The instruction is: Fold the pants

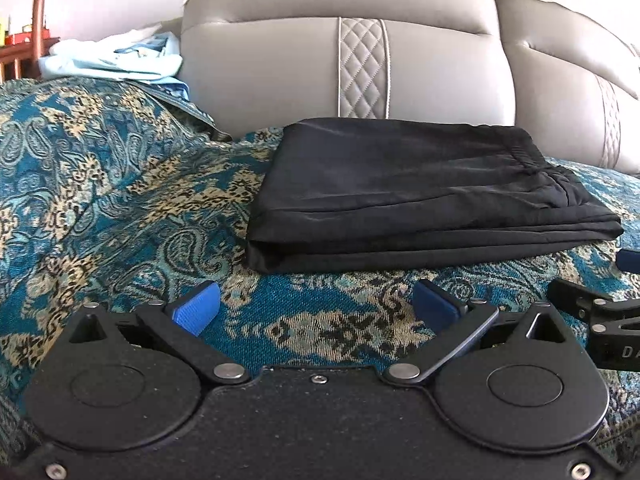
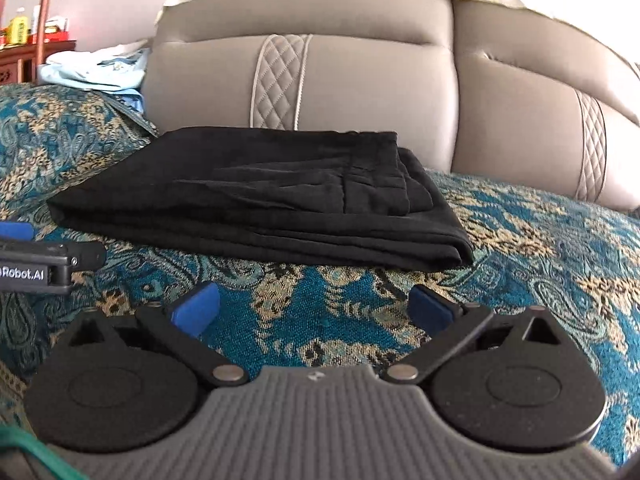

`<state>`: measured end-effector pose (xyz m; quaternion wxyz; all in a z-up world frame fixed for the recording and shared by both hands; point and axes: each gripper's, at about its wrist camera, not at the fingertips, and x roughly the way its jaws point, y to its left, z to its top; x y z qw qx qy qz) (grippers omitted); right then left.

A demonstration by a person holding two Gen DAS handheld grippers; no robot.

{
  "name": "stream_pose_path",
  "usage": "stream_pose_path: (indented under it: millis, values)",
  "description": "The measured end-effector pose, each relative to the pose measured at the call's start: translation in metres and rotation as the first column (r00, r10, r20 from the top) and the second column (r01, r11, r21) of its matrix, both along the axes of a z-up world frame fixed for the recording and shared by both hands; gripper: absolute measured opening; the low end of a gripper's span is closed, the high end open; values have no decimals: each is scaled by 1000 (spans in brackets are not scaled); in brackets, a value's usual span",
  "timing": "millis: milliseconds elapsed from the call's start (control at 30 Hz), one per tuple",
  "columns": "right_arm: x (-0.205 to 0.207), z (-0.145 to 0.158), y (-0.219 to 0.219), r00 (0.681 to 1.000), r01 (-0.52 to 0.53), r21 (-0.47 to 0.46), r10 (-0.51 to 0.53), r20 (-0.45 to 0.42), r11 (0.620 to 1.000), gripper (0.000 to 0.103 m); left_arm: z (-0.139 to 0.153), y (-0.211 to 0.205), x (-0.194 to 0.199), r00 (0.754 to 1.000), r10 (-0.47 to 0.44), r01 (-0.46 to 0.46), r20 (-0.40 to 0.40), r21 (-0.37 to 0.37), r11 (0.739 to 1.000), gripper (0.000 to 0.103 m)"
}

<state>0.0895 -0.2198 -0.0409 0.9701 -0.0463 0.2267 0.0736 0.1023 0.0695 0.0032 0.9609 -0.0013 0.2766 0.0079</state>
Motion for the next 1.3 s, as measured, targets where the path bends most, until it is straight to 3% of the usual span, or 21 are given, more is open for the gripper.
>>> stream_pose_path:
  millis: [500, 1300]
  values:
    - [0, -4, 2, 1000, 7, -7, -7, 19, 1000, 103, 3, -1, 16, 999, -16, 16, -41, -11, 1000, 103]
    - [-2, -3, 3, 1000, 10, -8, -10, 25, 1000, 103, 2, -3, 8, 1000, -13, 13, -25, -10, 1000, 103]
